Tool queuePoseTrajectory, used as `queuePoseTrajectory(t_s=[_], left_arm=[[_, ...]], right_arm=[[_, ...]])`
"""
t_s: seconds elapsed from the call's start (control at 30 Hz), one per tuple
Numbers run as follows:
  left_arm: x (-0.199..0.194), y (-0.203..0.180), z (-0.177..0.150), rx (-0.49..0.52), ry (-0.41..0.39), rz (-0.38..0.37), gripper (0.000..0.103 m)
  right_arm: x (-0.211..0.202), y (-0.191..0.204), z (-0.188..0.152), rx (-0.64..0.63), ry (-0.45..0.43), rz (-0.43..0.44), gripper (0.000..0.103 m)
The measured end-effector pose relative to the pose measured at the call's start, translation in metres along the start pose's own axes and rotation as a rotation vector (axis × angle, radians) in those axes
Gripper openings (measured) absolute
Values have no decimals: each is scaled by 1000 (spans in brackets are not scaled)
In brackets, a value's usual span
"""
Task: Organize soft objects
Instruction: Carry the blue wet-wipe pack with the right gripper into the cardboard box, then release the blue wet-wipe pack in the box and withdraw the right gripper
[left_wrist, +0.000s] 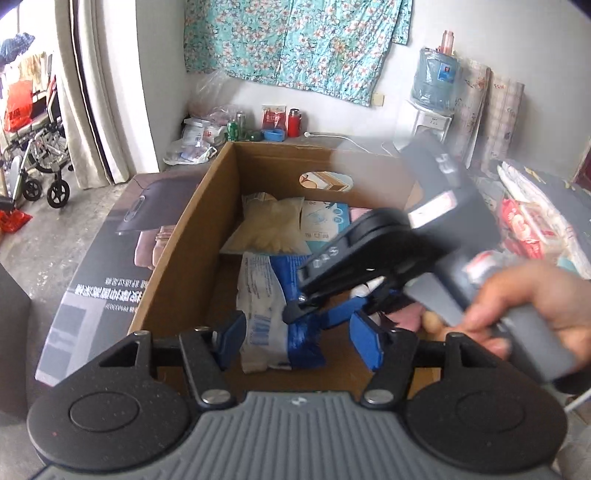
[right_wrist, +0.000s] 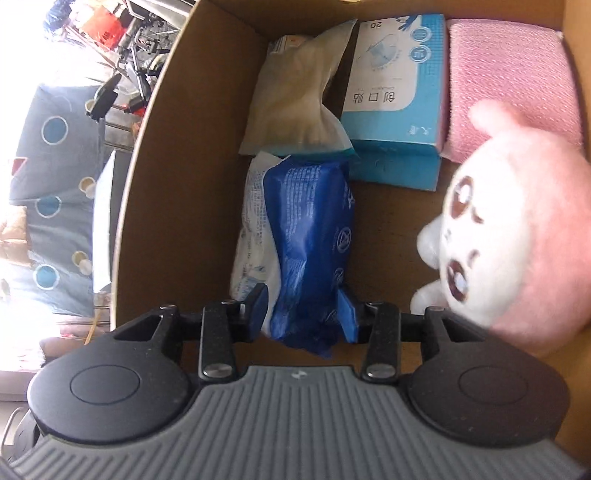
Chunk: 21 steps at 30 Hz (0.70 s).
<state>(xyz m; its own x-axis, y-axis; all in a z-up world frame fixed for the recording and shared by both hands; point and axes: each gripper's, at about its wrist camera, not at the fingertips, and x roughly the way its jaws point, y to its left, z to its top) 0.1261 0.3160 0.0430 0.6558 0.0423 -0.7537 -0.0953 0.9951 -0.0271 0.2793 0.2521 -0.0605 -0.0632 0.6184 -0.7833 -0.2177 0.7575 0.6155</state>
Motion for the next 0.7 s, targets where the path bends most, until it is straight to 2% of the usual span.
queuePoseTrajectory(t_s=[0.03,0.2,0.3,0.5,0.53,0.7], left_arm=[[0,1,-1,-7,3,-2,64],[-1,8,-7,-44,19,-1,64],[-2,9,-9,-57,23,-1,64],[-6,8,-13,-74,15,0,65],[-8,7,-13,-75,9,-2,67],[-27,-2,-17,-72,-67,-28,75]], right_arm=[[4,0,1,10,2,8,33],[15,12,2,-19,-10,36,32],[20,13,3,9,0,59,32],[14,7,3,21,-26,83,38],[8,6,2,23,-40,86,44],[-36,7,-14,-35,-138,134,52]])
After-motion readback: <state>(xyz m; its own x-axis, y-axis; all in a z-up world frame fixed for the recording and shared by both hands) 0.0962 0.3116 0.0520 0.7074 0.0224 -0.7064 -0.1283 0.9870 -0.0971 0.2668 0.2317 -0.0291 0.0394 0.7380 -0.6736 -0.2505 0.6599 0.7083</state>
